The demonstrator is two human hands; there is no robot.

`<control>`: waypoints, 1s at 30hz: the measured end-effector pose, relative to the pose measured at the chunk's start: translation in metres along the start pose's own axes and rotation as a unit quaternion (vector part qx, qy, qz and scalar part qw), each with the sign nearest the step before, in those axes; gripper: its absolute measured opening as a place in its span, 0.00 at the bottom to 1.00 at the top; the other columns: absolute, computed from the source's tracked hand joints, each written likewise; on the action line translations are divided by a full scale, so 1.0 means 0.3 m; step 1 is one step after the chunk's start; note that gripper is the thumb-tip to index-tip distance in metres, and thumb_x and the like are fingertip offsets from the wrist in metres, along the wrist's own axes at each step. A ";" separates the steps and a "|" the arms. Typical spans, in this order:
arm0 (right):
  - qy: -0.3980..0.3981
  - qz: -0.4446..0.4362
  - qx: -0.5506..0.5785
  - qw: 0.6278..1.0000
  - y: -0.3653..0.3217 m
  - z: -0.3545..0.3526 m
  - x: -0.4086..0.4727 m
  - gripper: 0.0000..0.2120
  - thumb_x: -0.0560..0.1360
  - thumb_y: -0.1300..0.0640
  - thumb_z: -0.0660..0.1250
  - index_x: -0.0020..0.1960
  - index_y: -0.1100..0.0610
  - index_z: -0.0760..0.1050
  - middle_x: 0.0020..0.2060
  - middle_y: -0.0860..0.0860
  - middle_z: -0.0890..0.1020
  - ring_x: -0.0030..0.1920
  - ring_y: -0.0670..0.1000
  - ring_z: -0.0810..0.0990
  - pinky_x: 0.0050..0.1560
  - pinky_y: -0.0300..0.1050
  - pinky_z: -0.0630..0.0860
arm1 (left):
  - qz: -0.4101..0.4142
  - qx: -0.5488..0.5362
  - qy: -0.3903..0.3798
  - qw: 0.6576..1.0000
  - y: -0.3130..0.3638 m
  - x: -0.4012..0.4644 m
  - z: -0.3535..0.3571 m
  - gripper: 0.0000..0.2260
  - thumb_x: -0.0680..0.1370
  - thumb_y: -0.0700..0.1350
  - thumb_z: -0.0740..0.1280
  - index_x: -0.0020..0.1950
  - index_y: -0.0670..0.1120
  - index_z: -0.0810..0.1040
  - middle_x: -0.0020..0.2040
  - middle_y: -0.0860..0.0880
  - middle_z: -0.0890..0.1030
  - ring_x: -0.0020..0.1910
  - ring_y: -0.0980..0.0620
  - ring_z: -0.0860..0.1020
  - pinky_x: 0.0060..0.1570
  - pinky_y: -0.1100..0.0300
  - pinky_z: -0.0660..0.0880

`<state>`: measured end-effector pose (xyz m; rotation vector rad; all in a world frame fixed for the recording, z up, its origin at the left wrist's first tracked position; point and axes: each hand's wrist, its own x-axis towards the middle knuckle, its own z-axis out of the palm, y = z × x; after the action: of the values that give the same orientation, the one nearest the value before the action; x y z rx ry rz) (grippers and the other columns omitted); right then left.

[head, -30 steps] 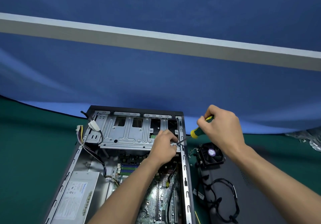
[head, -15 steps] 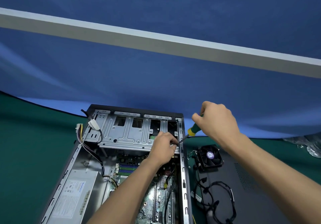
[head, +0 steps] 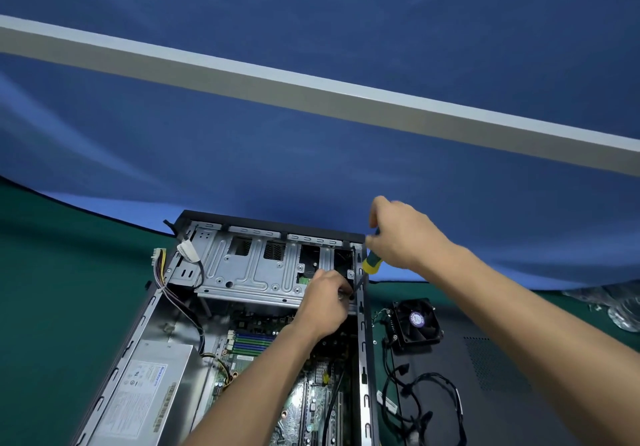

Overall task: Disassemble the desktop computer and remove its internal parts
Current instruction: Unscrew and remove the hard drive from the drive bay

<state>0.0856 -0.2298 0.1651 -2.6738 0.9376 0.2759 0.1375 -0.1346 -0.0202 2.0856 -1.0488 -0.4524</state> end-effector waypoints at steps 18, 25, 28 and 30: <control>0.025 -0.018 -0.007 1.000 -0.007 0.001 0.001 0.14 0.76 0.44 0.61 0.50 0.55 0.70 0.46 0.51 0.75 0.45 0.55 0.75 0.39 0.46 0.69 | 0.000 -0.011 0.002 1.000 -0.008 -0.002 0.002 0.08 0.74 0.37 0.67 0.51 0.44 0.80 0.49 0.50 0.77 0.51 0.54 0.68 0.46 0.71 0.62; 0.062 -0.004 -0.008 0.998 0.022 0.014 -0.011 0.09 0.74 0.50 0.64 0.49 0.53 0.67 0.46 0.49 0.73 0.43 0.54 0.74 0.34 0.45 0.64 | 0.001 -0.013 0.004 1.000 -0.005 0.001 0.008 0.06 0.74 0.41 0.70 0.50 0.45 0.81 0.49 0.52 0.78 0.48 0.57 0.66 0.46 0.69 0.63; 0.063 0.014 -0.003 0.998 0.025 0.014 -0.010 0.15 0.77 0.44 0.59 0.47 0.56 0.70 0.44 0.50 0.78 0.43 0.55 0.77 0.38 0.46 0.69 | -0.021 -0.023 0.007 0.999 -0.009 0.007 0.010 0.06 0.74 0.42 0.71 0.50 0.46 0.81 0.50 0.52 0.77 0.49 0.57 0.67 0.49 0.69 0.64; 0.060 -0.001 0.032 0.998 0.028 0.020 -0.005 0.08 0.78 0.53 0.59 0.52 0.57 0.69 0.48 0.51 0.76 0.45 0.57 0.76 0.41 0.47 0.70 | -0.011 -0.013 0.003 1.000 -0.004 0.008 0.007 0.07 0.74 0.42 0.71 0.51 0.45 0.82 0.49 0.52 0.78 0.49 0.56 0.67 0.47 0.68 0.63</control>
<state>0.0785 -0.2332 0.1581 -2.6559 0.9623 0.0850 0.1385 -0.1371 -0.0225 2.0767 -1.0125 -0.4687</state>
